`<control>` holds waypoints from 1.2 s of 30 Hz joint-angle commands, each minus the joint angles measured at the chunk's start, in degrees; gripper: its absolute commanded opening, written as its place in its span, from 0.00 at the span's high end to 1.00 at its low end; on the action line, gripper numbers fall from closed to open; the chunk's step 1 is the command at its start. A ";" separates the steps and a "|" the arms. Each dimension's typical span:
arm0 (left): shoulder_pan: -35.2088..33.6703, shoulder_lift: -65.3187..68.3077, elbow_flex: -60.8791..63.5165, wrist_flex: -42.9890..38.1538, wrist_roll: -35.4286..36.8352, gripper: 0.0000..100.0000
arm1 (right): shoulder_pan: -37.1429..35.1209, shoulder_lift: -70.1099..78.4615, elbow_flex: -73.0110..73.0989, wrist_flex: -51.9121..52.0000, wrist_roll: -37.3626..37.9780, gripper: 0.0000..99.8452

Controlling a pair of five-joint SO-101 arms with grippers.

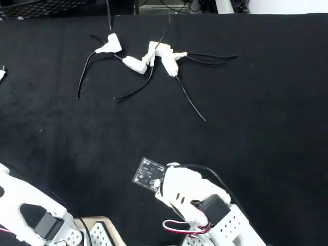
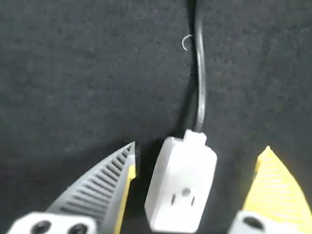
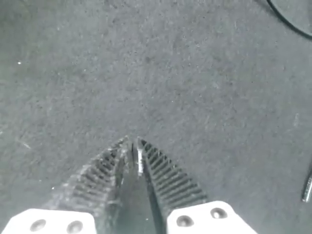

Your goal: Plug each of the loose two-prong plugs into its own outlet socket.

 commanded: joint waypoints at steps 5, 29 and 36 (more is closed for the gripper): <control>4.09 4.75 -1.98 -3.16 0.00 0.63 | -0.88 0.48 -0.04 -0.88 -0.97 0.99; 12.88 -3.25 -4.53 -1.05 -8.26 0.97 | -0.88 0.48 -0.04 -0.79 -0.97 0.99; 25.45 -16.00 -4.00 10.99 -8.18 0.97 | -0.88 0.48 -0.04 -0.79 -0.97 0.99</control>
